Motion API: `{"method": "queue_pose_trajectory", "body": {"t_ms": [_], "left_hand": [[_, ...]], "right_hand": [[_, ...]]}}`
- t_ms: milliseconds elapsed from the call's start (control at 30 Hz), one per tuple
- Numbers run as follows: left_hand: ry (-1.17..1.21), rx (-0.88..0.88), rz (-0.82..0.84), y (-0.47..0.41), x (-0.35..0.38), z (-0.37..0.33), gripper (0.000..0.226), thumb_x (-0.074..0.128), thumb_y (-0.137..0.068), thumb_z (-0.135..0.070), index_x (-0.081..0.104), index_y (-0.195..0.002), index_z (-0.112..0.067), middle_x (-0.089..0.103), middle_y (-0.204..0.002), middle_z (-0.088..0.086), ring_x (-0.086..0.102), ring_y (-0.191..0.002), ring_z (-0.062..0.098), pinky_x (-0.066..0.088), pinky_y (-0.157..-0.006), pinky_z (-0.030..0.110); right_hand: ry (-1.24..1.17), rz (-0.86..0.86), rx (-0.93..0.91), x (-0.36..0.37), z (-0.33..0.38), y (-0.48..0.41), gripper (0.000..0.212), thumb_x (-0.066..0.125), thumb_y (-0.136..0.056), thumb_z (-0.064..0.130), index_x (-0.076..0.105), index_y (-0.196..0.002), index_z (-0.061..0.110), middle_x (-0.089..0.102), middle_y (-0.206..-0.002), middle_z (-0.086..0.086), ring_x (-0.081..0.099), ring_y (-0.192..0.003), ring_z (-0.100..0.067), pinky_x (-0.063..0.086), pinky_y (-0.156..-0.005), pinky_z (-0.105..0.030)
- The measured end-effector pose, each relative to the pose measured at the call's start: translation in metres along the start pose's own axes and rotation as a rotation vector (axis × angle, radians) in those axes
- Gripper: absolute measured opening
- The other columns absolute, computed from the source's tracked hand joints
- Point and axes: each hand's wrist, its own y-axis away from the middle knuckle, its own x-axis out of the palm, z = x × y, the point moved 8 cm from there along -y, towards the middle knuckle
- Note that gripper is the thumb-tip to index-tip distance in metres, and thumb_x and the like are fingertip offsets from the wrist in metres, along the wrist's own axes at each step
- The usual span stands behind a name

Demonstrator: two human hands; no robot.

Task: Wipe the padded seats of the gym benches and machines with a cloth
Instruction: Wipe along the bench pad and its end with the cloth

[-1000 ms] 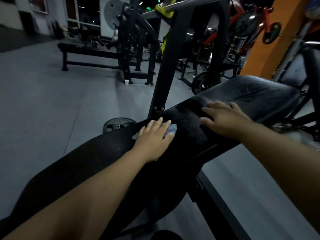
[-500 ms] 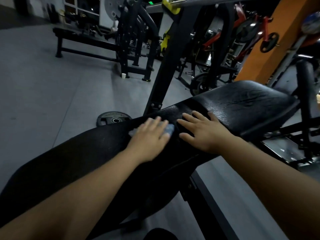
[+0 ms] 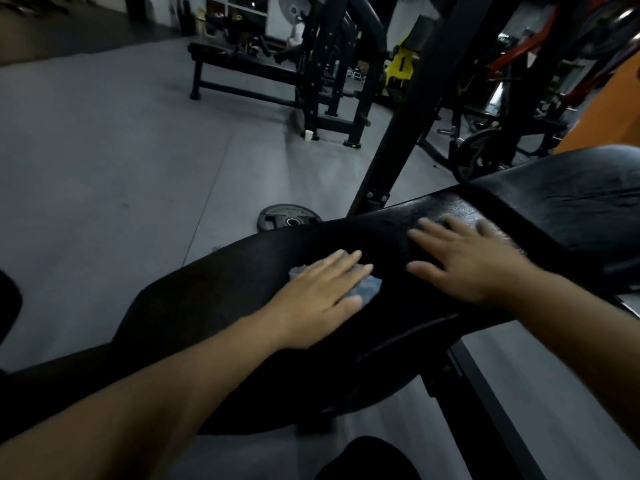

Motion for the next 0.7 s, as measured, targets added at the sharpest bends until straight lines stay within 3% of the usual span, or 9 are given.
{"method": "queue_pose_trajectory", "body": {"t_ms": [67, 167, 333, 467, 600, 667, 700], "left_hand": [[-0.009, -0.099, -0.007, 0.009, -0.007, 0.036, 0.062, 0.026, -0.099, -0.054, 0.017, -0.157, -0.035, 0.003, -0.164, -0.016, -0.004, -0.151, 0.003, -0.006, -0.117, 0.018], [-0.033, -0.407, -0.064, 0.008, -0.009, 0.070, 0.057, 0.026, -0.105, -0.049, 0.015, -0.158, -0.033, 0.003, -0.167, -0.008, -0.002, -0.153, 0.012, 0.000, -0.122, 0.032], [0.000, -0.291, -0.028, 0.041, -0.007, 0.069, 0.056, 0.027, -0.104, -0.051, 0.015, -0.157, -0.035, 0.004, -0.164, -0.017, -0.003, -0.151, 0.005, -0.001, -0.119, 0.025], [-0.057, -0.616, -0.098, 0.042, -0.015, 0.108, 0.058, 0.026, -0.104, -0.051, 0.018, -0.158, -0.031, 0.008, -0.167, -0.005, 0.004, -0.153, 0.019, 0.006, -0.123, 0.036], [0.003, -0.235, -0.053, 0.059, -0.004, 0.057, 0.064, 0.021, -0.098, -0.059, 0.016, -0.157, -0.035, 0.001, -0.163, -0.018, -0.006, -0.151, 0.004, -0.007, -0.117, 0.018], [-0.008, -0.250, -0.001, 0.070, -0.010, 0.088, 0.071, 0.016, -0.093, -0.066, 0.015, -0.157, -0.035, 0.000, -0.162, -0.017, -0.005, -0.151, 0.004, -0.008, -0.118, 0.018], [-0.040, -0.363, -0.015, 0.071, -0.016, 0.114, 0.070, 0.017, -0.095, -0.065, 0.015, -0.157, -0.034, 0.001, -0.164, -0.013, -0.003, -0.152, 0.009, -0.005, -0.120, 0.023]], "right_hand": [[-0.020, -0.024, -0.140, 0.004, 0.056, -0.006, 0.071, 0.015, -0.094, 0.072, 0.009, -0.158, 0.041, 0.001, -0.167, 0.012, -0.002, -0.154, -0.018, 0.002, -0.121, -0.056], [-0.089, -0.043, -0.242, 0.011, 0.113, -0.020, 0.062, 0.020, -0.099, 0.063, 0.014, -0.157, 0.042, 0.005, -0.167, 0.010, -0.001, -0.154, -0.019, -0.002, -0.120, -0.060], [-0.093, -0.065, -0.205, 0.014, 0.117, -0.032, 0.059, 0.020, -0.101, 0.059, 0.017, -0.157, 0.041, 0.006, -0.168, 0.009, 0.000, -0.154, -0.021, -0.003, -0.119, -0.062], [-0.100, -0.049, -0.188, 0.014, 0.121, -0.028, 0.060, 0.019, -0.101, 0.057, 0.014, -0.158, 0.039, 0.003, -0.168, 0.007, -0.004, -0.154, -0.024, -0.005, -0.119, -0.061], [-0.080, -0.066, -0.191, 0.013, 0.123, -0.025, 0.061, 0.017, -0.101, 0.059, 0.012, -0.158, 0.038, 0.001, -0.168, 0.007, -0.005, -0.154, -0.023, -0.002, -0.120, -0.059], [-0.071, -0.057, -0.184, 0.015, 0.123, -0.026, 0.062, 0.016, -0.101, 0.059, 0.010, -0.158, 0.038, 0.000, -0.168, 0.007, -0.006, -0.154, -0.024, -0.003, -0.120, -0.060], [-0.069, -0.045, -0.173, 0.016, 0.123, -0.027, 0.062, 0.015, -0.101, 0.060, 0.009, -0.158, 0.037, -0.001, -0.168, 0.006, -0.006, -0.154, -0.025, -0.003, -0.120, -0.060]]}}
